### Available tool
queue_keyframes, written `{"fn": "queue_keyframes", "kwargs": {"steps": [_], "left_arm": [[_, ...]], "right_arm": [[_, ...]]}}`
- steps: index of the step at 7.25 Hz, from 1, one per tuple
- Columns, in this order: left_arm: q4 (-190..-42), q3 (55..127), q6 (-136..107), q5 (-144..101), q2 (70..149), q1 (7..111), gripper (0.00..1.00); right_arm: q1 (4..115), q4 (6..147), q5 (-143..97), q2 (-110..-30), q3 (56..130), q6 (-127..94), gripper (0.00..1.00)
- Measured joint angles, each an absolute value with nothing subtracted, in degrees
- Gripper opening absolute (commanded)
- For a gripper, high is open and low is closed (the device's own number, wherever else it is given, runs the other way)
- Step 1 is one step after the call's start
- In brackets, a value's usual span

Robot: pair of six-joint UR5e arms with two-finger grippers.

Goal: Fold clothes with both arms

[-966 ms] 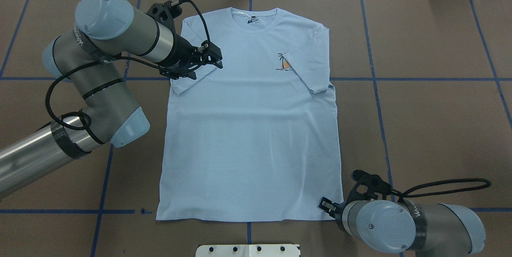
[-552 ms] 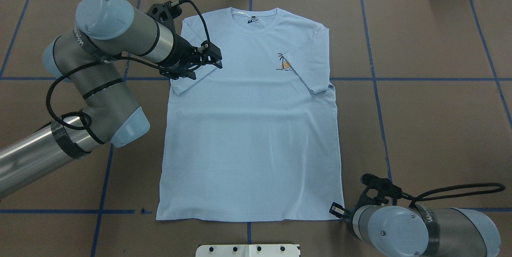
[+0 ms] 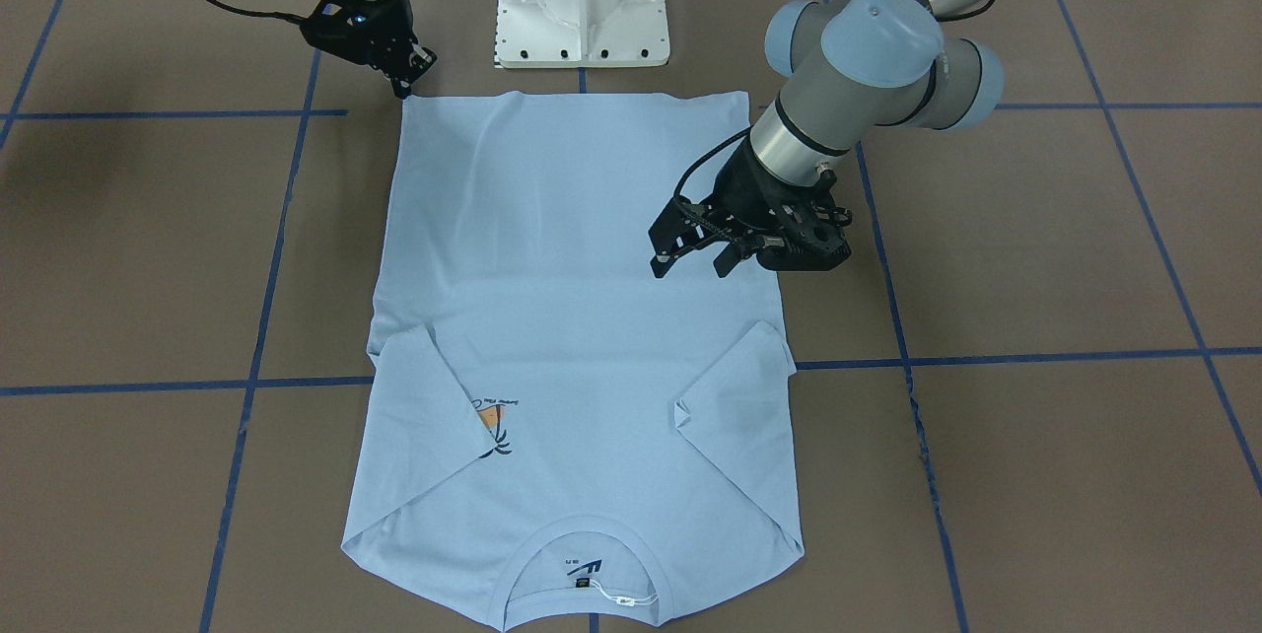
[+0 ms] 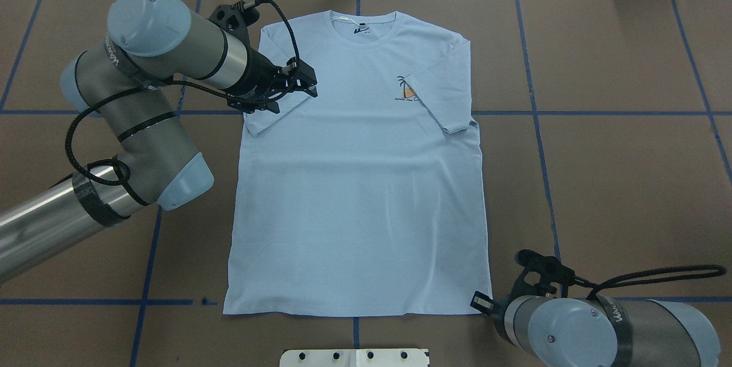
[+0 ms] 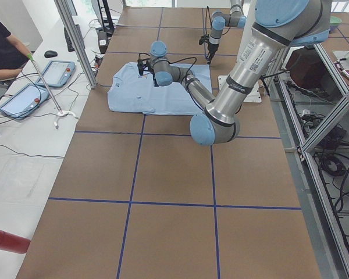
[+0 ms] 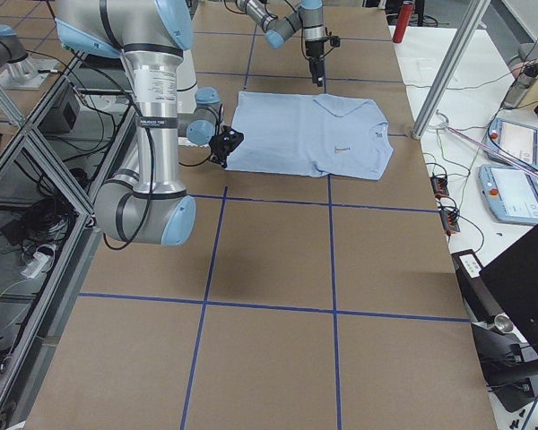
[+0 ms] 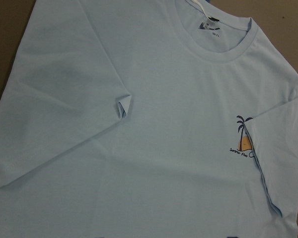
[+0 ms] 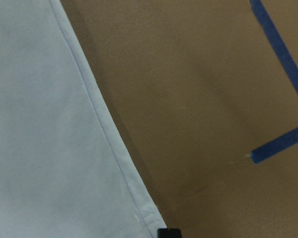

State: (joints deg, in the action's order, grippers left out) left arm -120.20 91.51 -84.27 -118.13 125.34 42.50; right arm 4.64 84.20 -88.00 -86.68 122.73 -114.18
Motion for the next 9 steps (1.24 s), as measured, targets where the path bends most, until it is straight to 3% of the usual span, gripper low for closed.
{"fn": "queue_keyframes", "kwargs": {"steps": [4, 6, 7, 8, 9], "left_arm": [[-120.23, 91.83, -84.91, -118.05, 124.45, 42.46, 0.86], [-120.23, 91.84, -84.96, -118.04, 124.4, 42.45, 0.86], [-120.23, 91.83, -84.95, -118.04, 124.35, 42.45, 0.86], [-120.23, 91.8, -84.95, -118.04, 124.31, 42.45, 0.86], [-120.23, 91.74, -84.93, -118.01, 124.29, 42.45, 0.86]], "right_arm": [[4.27, 84.2, -87.87, -86.52, 121.94, -114.28, 0.66], [4.14, 84.26, -87.87, -85.61, 121.05, -114.07, 0.55], [4.17, 84.28, -87.88, -85.01, 120.48, -113.85, 0.44], [4.19, 84.28, -87.89, -84.74, 120.13, -113.7, 0.12], [4.34, 84.27, -87.89, -84.62, 119.99, -113.59, 0.0]]}}
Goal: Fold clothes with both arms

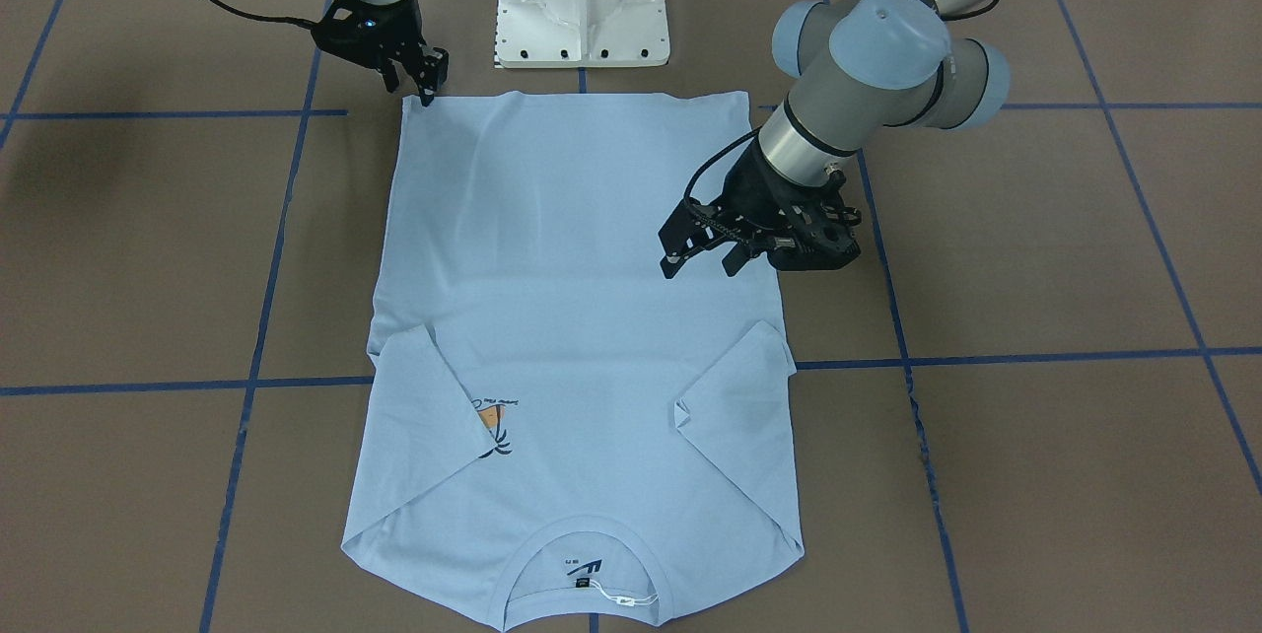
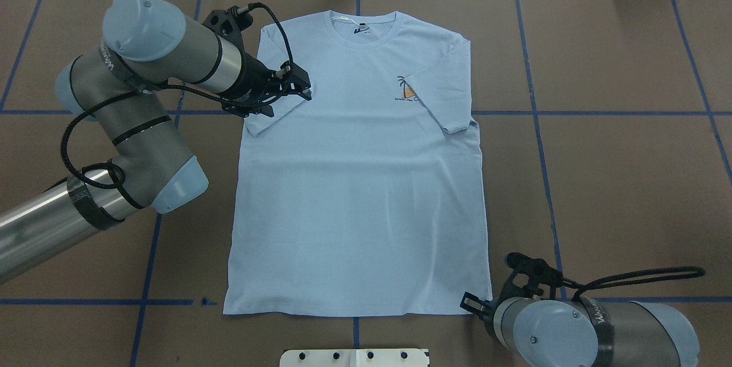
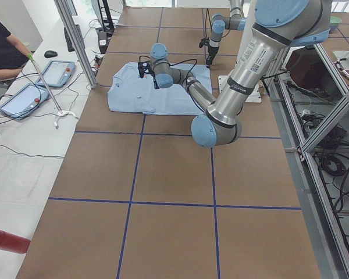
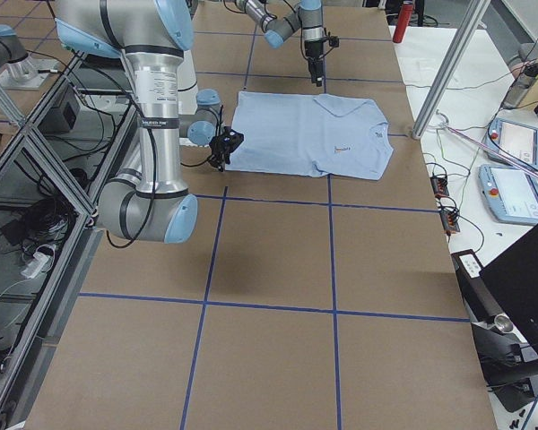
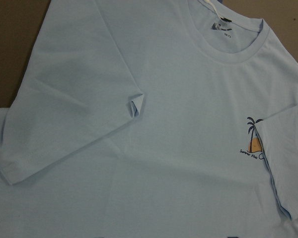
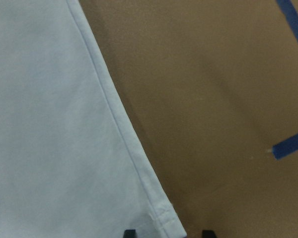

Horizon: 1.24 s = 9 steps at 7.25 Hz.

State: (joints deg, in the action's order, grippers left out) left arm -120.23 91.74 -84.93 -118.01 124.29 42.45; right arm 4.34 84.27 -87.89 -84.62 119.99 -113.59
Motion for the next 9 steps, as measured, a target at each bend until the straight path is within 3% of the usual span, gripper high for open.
{"fn": "queue_keyframes", "kwargs": {"steps": [6, 9], "left_arm": [[-120.24, 92.28, -85.3, -117.97, 123.9, 42.45, 0.87], [-118.5, 102.37, -90.19, -112.82, 116.47, 37.43, 0.87]], "right_arm": [[6.37, 84.2, -88.61, -84.82, 121.5, -112.17, 0.0], [6.39, 84.2, -88.99, -85.53, 123.69, -112.36, 0.0]]}}
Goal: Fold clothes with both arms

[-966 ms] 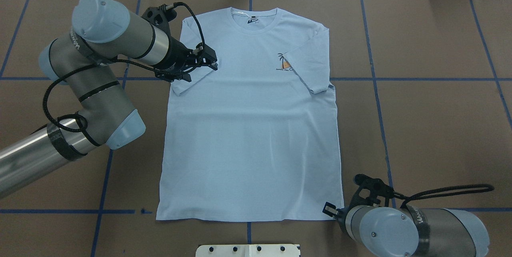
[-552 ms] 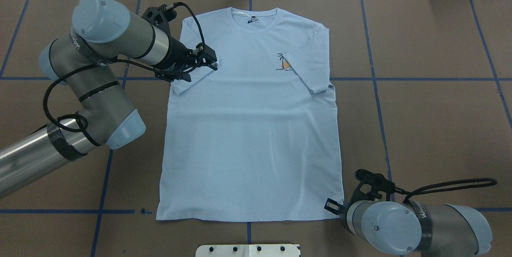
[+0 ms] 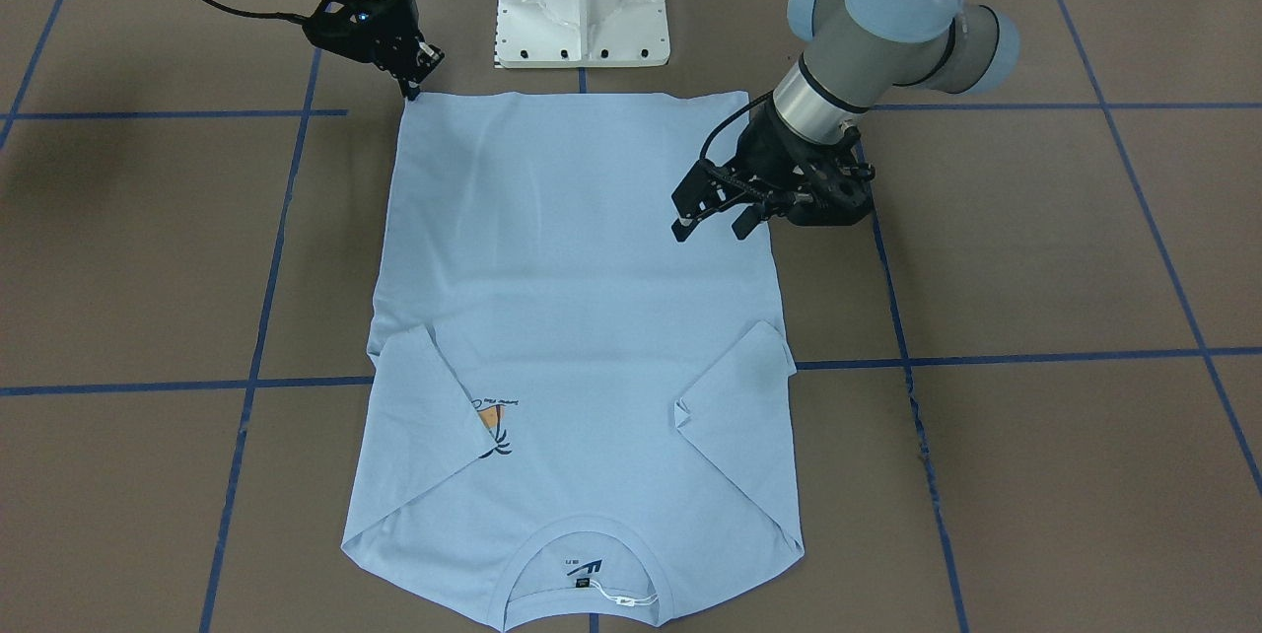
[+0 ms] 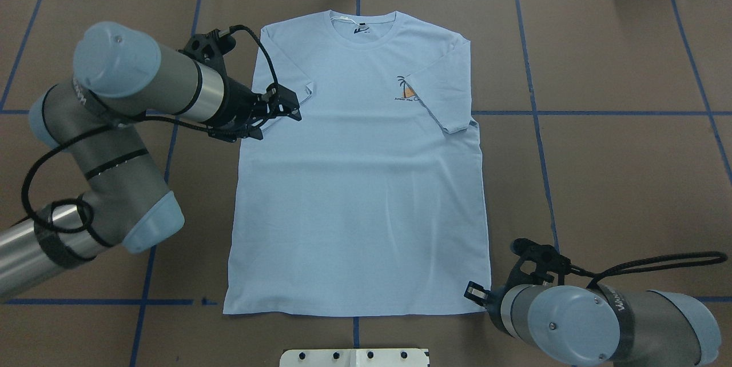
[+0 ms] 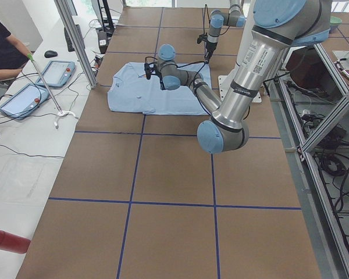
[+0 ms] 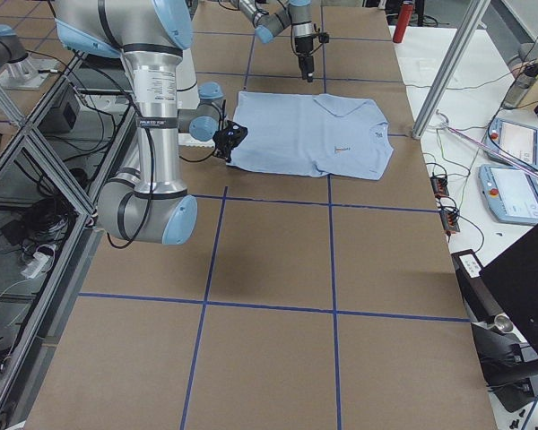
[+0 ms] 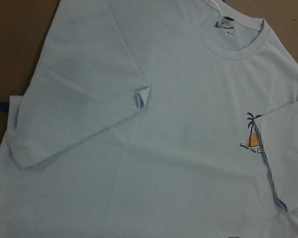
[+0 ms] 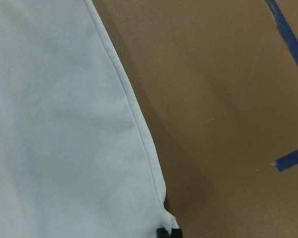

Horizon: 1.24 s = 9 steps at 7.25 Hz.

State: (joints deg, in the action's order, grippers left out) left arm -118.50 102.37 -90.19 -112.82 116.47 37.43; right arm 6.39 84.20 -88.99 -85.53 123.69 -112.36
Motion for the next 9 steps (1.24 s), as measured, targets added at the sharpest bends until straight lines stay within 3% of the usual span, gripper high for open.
{"fn": "queue_keyframes", "kwargs": {"steps": [4, 7, 9], "left_arm": [[-103.62, 116.98, -95.8, -96.16, 105.37, 20.33, 0.84], [-102.08, 117.74, -100.98, -93.64, 100.35, 13.12, 0.72], [-102.03, 117.63, -102.39, -93.57, 98.85, 10.85, 0.68]], "right_arm": [[6.13, 84.2, -90.69, -86.86, 125.79, -112.41, 0.0], [6.07, 84.2, -90.79, -86.92, 125.86, -112.41, 0.0], [6.07, 84.2, -90.79, -86.92, 125.86, -112.4, 0.0]]}}
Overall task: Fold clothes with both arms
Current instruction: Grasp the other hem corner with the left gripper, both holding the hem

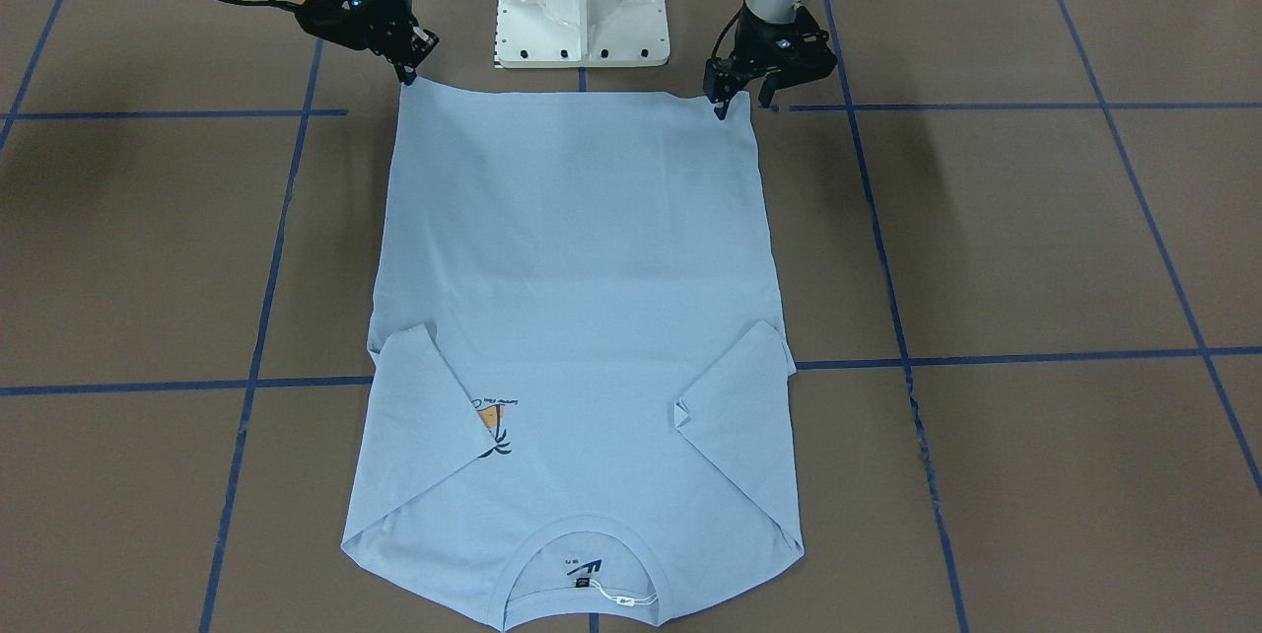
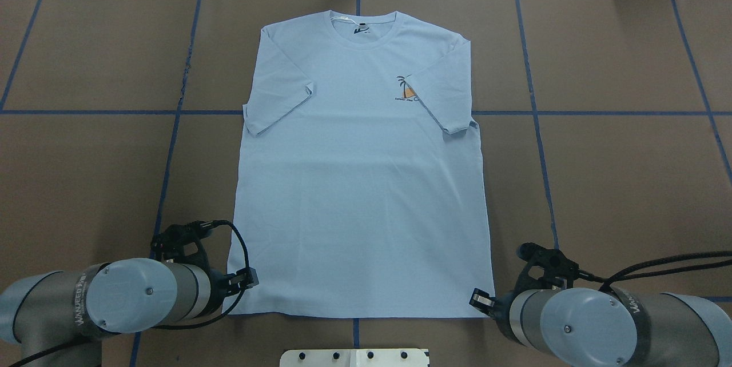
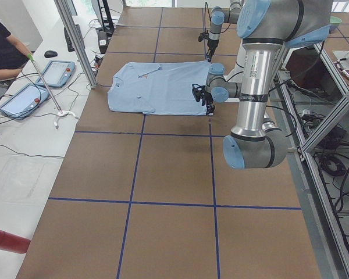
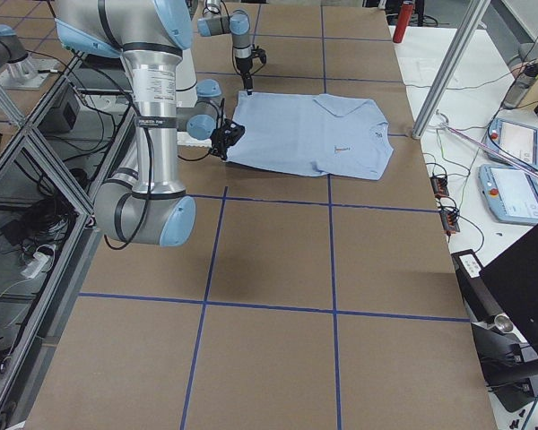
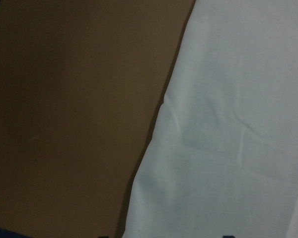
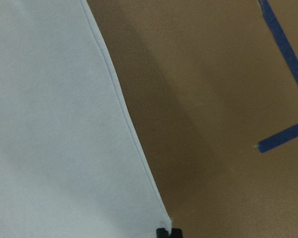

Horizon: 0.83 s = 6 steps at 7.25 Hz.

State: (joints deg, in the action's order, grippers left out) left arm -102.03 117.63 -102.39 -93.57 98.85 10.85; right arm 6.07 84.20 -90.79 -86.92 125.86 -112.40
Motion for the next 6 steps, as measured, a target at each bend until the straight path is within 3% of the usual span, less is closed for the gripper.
{"fn": "queue_keyframes", "kwargs": {"steps": [3, 6], "left_arm": [[-101.96, 117.54, -102.72, -93.82, 98.3, 9.1, 0.54], [-101.95, 117.2, -102.74, -94.02, 98.12, 8.49, 0.49]], "right_arm": [[6.07, 84.2, -90.79, -86.92, 125.91, -112.36, 0.0], [6.07, 84.12, -90.79, -86.8, 125.94, -112.37, 0.0]]}}
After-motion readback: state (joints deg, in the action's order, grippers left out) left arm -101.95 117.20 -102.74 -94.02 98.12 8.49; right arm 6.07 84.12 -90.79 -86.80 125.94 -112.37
